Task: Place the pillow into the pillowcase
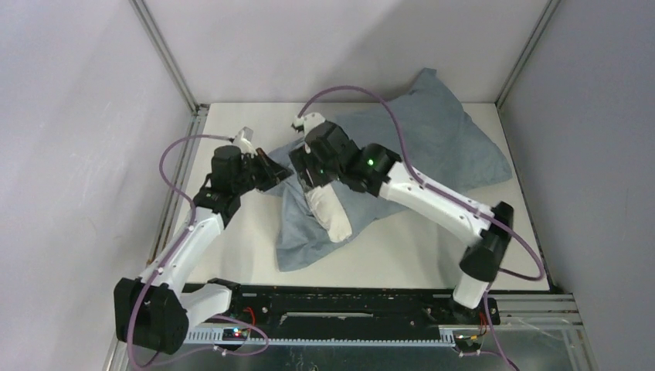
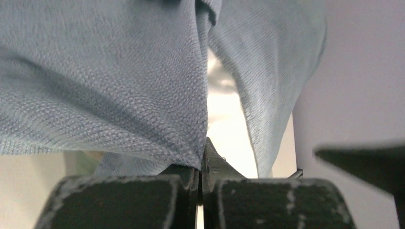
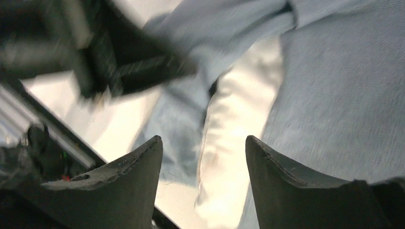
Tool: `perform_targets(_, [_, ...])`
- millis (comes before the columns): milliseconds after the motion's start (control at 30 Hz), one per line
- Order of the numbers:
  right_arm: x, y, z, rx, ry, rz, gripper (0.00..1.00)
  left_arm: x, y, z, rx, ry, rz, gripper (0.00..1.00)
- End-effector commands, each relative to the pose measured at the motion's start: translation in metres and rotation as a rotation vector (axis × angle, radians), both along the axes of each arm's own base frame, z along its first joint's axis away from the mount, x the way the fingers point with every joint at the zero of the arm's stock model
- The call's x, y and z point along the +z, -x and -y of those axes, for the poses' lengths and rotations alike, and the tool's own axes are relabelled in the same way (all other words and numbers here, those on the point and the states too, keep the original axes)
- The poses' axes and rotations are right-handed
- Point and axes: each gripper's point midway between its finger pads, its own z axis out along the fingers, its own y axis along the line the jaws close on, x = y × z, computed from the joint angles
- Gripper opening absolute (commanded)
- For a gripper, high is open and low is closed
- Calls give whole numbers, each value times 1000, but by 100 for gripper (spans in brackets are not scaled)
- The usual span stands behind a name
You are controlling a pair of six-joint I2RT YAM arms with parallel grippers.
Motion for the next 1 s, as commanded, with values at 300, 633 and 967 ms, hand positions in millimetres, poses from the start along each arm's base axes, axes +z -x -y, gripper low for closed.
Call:
perform_targets(300, [-84, 68, 22, 204, 471, 210, 80, 68, -50, -19, 42, 26, 145, 0])
perform_targets(633, [-135, 17, 29, 5, 718, 218, 64, 46, -48, -38, 97, -34, 109, 0])
perform_targets(967, [-55, 33, -13, 152, -133, -127, 0, -15, -12, -51, 167, -101, 19, 49])
